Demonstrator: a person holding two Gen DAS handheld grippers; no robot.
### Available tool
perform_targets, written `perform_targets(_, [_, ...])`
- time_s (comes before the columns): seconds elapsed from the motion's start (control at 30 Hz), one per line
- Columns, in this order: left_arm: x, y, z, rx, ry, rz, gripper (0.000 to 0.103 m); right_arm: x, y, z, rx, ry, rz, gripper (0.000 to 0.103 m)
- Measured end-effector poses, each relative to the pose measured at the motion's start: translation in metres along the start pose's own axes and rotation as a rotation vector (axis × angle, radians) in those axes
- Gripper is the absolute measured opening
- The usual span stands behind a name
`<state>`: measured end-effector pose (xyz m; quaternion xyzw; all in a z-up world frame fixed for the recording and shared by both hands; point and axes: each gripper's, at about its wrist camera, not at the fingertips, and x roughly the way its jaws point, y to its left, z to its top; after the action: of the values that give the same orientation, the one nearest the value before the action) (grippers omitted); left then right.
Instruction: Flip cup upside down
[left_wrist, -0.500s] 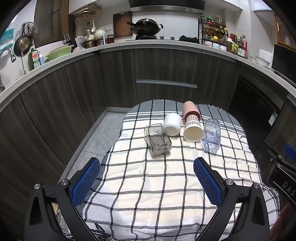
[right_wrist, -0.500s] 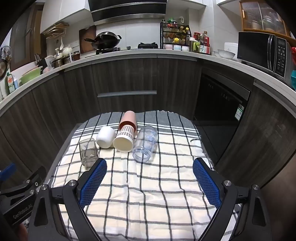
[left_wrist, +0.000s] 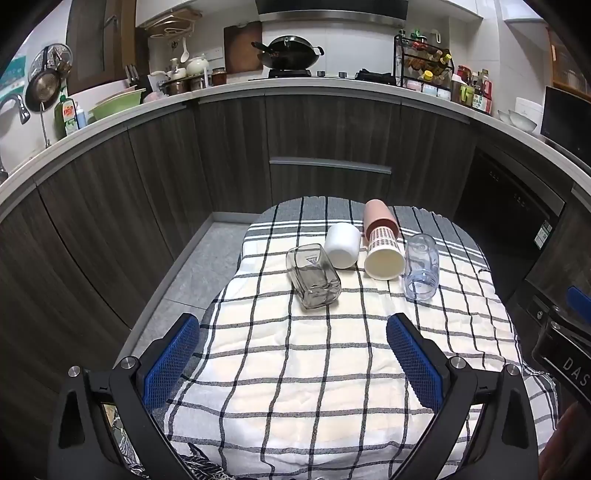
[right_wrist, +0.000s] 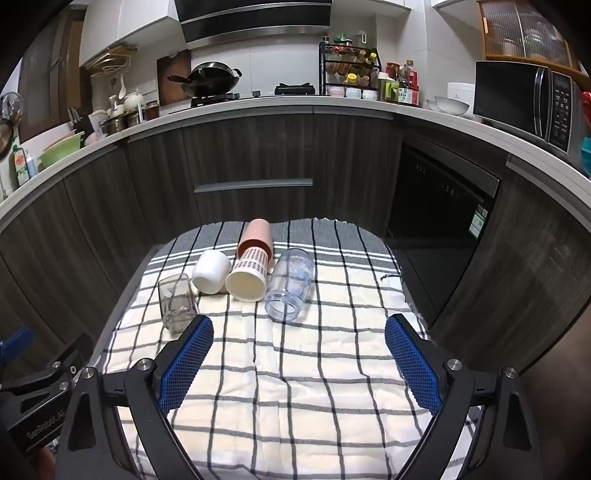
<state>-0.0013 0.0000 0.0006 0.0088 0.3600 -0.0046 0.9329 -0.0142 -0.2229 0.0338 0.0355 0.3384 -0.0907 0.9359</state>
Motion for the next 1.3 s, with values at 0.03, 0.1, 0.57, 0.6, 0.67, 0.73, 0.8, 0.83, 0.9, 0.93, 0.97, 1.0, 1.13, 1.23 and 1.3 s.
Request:
perform_targets(0.03, [-0.0001, 0.0000, -0.0001, 0.000, 0.000, 0.000, 0.103, 0.0001, 0.0001, 0.0004, 0.000, 0.001, 0.000, 0.094])
perform_targets(0.1, [0.0017, -0.0008, -0.0014, 0.000, 0.000, -0.002, 0.103, -0.0006, -0.0003, 0.0011, 0.001, 0.002, -0.001, 0.094])
perform_targets(0.57, [0.0015, -0.0026, -0.0036, 0.001, 0.003, -0.001, 0.103, 0.0009, -0.0007, -0.0043, 0.003, 0.002, -0.002, 0.094])
perform_targets(0.6, [0.0018, -0.0042, -0.0050, 0.001, 0.002, -0.001, 0.103, 0.0008, -0.0006, -0.0046, 0.002, 0.003, -0.001, 0.094])
perform_targets(0.67, [0.0016, -0.0041, -0.0049, 0.001, 0.003, 0.000, 0.103, 0.0033, -0.0023, -0.0055, 0.004, 0.006, 0.000, 0.094])
perform_targets(0.73, [0.0013, -0.0045, -0.0058, 0.001, 0.004, 0.000, 0.103, 0.0045, -0.0022, -0.0074, 0.005, 0.010, 0.000, 0.094])
perform_targets(0.8, [0.0011, -0.0051, -0.0066, 0.001, 0.003, 0.001, 0.103, 0.0034, 0.0009, -0.0033, 0.007, 0.012, -0.002, 0.094])
perform_targets(0.83, [0.0016, -0.0043, -0.0061, 0.001, 0.003, -0.001, 0.103, 0.0038, 0.0007, -0.0030, 0.006, 0.013, -0.001, 0.094])
perform_targets(0.9, [0.0017, -0.0040, -0.0057, 0.000, 0.004, -0.001, 0.103, 0.0037, 0.0002, -0.0028, 0.006, 0.014, 0.000, 0.094])
perform_targets(0.93, [0.0017, -0.0041, -0.0059, 0.000, 0.004, -0.001, 0.103, 0.0035, 0.0000, -0.0030, 0.006, 0.014, 0.000, 0.094])
perform_targets(0.97, [0.0018, -0.0042, -0.0061, 0.000, 0.004, -0.001, 0.103, 0.0037, 0.0002, -0.0026, 0.006, 0.014, 0.000, 0.094])
perform_targets(1.0, [0.0018, -0.0037, -0.0056, 0.000, 0.004, -0.002, 0.103, 0.0037, 0.0001, -0.0027, 0.006, 0.014, 0.000, 0.094])
perform_targets(1.13, [0.0020, -0.0036, -0.0056, 0.000, 0.005, -0.002, 0.103, 0.0037, 0.0001, -0.0027, 0.006, 0.015, 0.000, 0.094])
perform_targets(1.23, [0.0020, -0.0035, -0.0055, 0.000, 0.006, -0.002, 0.103, 0.0037, -0.0002, -0.0030, 0.007, 0.014, 0.000, 0.094])
perform_targets(1.3, [0.0052, -0.0048, -0.0078, 0.001, 0.007, -0.005, 0.103, 0.0039, -0.0001, -0.0030, 0.006, 0.013, 0.000, 0.094])
